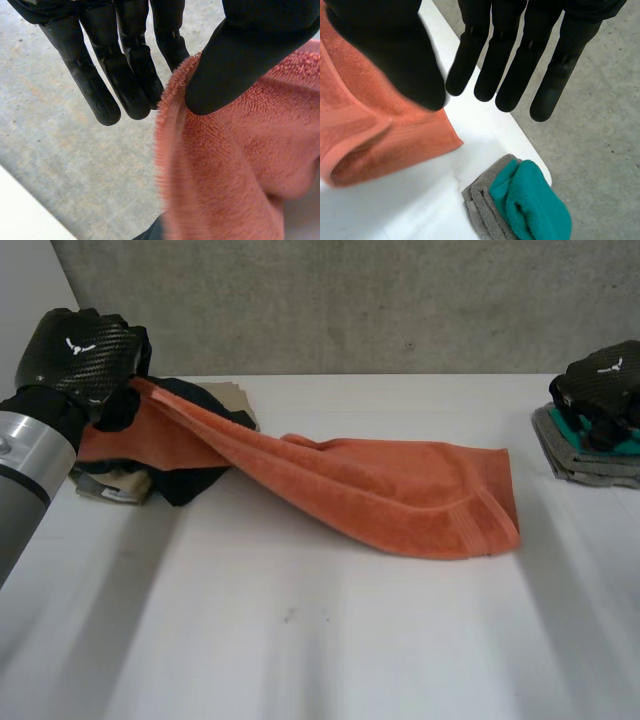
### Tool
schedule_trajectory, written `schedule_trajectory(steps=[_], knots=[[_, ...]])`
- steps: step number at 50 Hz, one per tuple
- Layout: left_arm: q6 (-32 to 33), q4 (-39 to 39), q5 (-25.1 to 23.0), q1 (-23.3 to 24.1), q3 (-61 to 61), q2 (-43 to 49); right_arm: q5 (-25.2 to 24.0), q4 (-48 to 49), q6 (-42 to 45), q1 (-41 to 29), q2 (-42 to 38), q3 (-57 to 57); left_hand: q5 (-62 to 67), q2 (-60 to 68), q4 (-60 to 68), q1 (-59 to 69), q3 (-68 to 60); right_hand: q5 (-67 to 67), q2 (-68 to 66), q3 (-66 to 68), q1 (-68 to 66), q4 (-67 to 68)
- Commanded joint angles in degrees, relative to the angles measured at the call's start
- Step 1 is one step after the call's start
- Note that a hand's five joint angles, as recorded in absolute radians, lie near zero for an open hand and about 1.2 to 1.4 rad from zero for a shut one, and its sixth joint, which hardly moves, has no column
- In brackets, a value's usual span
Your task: Fold the laundry.
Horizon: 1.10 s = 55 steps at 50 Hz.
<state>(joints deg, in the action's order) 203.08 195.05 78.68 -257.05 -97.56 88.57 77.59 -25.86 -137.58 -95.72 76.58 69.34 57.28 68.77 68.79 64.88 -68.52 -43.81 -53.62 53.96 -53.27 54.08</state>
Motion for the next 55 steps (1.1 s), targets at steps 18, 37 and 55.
schedule_trajectory(steps=[18, 37, 55], knots=[[0.3, -0.2, -3.7, 0.3, -6.2, 3.4, 1.0, 8.5, -14.3, -7.4, -22.3, -2.7, 12.7, 11.2, 11.2, 15.1, -11.5, 30.6, 30.4, -30.8, 30.1, -30.9], [0.3, 0.2, -4.0, -0.1, -8.3, 3.3, 9.9, 8.5, -16.5, -10.2, -34.8, -13.2, 12.7, 11.2, 11.2, 15.1, -11.5, 14.0, 13.8, -14.2, 13.5, -14.3], [1.4, -2.8, -3.8, -2.9, -2.6, 1.0, 6.8, 0.4, -3.8, -7.6, -1.9, -5.9, 12.7, 11.2, 11.2, 15.1, -11.5, -26.2, -26.4, 26.0, -26.7, 25.9]])
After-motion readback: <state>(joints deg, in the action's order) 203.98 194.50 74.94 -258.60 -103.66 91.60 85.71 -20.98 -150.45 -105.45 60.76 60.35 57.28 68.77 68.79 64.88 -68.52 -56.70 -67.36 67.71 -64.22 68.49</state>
